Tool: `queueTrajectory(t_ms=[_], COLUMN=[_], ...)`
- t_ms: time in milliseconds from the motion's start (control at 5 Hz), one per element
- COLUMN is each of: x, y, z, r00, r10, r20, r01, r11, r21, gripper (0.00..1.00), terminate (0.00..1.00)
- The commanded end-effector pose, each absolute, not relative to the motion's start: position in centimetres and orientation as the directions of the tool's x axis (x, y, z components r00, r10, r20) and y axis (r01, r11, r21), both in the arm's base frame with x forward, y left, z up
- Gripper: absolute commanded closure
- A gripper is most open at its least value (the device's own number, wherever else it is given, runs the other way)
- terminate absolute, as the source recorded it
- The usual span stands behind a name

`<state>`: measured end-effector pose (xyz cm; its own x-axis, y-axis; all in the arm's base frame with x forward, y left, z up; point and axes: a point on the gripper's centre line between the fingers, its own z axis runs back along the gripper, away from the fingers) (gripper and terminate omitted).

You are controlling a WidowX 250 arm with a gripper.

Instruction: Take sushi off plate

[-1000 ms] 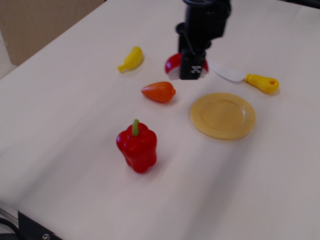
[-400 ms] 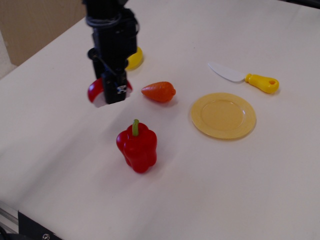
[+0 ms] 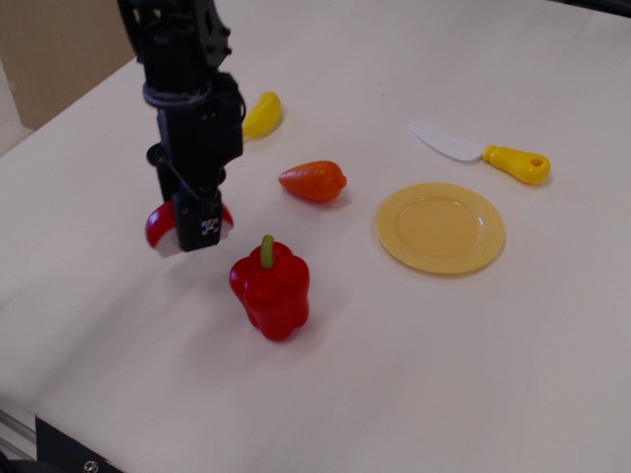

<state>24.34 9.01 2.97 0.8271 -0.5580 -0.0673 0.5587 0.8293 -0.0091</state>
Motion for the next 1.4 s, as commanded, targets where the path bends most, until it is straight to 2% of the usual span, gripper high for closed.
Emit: queueTrajectory(t_ms=[0, 200, 600, 1000, 1200], x=[23.4, 23.5, 24.1, 25.0, 25.0], y=[8.3, 8.1, 7.1, 5.2, 5.2], z=[2.1, 2.4, 5.1, 9.6, 9.6], r00=[0.791, 0.788, 0.783, 0.755, 0.755], r10=[-0.604, -0.613, -0.619, -0.655, -0.655], r20=[-0.096, -0.056, -0.064, 0.007, 0.007], r01=[0.608, 0.615, 0.622, 0.649, 0.649], r11=[0.794, 0.789, 0.78, 0.75, 0.75], r21=[0.015, 0.011, 0.062, 0.129, 0.129], gripper=[1.0, 0.0, 0.0, 0.0, 0.0], terminate=[0.0, 0.0, 0.0, 0.0, 0.0])
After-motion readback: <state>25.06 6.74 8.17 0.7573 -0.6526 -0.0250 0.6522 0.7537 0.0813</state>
